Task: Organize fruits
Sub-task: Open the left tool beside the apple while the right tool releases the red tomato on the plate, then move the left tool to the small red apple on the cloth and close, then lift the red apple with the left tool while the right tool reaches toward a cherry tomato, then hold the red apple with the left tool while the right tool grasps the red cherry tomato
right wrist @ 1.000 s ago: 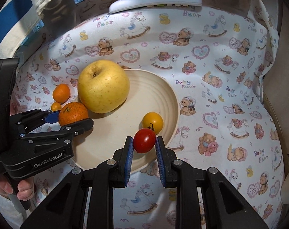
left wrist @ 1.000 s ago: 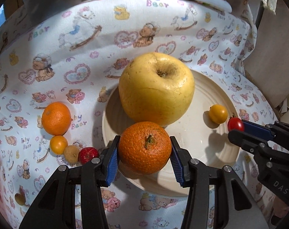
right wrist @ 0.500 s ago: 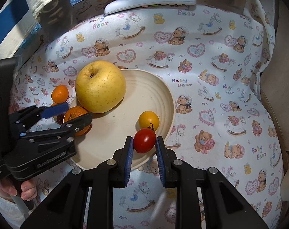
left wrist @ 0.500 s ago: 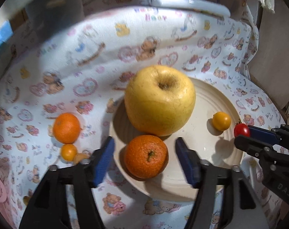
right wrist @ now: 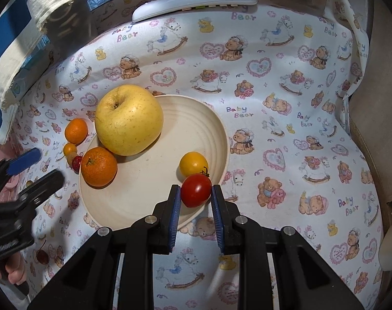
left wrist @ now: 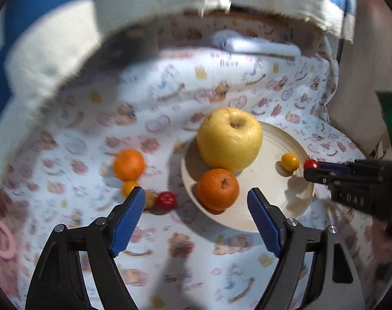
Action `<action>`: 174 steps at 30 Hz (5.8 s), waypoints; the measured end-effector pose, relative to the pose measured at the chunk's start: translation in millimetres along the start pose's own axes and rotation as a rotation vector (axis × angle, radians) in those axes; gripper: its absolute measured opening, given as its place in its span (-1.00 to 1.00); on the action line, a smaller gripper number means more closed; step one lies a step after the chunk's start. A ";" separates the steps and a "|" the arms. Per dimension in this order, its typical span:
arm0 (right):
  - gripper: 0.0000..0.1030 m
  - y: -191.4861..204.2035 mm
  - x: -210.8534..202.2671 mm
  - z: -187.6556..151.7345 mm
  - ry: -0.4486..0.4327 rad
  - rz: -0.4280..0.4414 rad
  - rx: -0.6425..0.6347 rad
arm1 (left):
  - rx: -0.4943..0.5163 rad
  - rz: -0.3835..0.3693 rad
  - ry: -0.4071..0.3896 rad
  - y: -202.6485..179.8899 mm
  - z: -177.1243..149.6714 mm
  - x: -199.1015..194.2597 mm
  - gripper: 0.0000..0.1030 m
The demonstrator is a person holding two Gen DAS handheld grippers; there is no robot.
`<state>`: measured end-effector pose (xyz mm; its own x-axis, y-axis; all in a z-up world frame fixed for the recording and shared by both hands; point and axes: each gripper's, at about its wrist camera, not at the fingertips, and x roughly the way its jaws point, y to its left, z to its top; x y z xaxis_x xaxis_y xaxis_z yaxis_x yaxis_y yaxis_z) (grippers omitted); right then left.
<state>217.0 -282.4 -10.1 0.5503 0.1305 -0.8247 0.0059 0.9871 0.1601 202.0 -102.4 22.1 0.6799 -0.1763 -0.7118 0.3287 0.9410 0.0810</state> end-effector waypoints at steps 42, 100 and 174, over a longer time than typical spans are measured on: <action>0.75 33.4 -67.0 -16.0 -0.489 0.011 -0.042 | -0.194 0.150 -0.413 84.9 -73.2 -100.8 0.99; 0.98 94.6 -47.0 -45.7 -0.230 0.268 -0.253 | -0.227 -0.026 0.059 43.0 -160.4 -57.1 -0.50; 0.04 211.0 67.2 21.9 -0.003 0.113 -0.407 | -0.325 0.060 -0.251 130.6 -97.3 -29.8 -0.50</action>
<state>273.5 -67.4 -19.8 0.5307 0.2398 -0.8129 -0.3846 0.9229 0.0212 160.8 53.8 -14.0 0.8434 -0.1451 -0.5173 0.0865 0.9870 -0.1358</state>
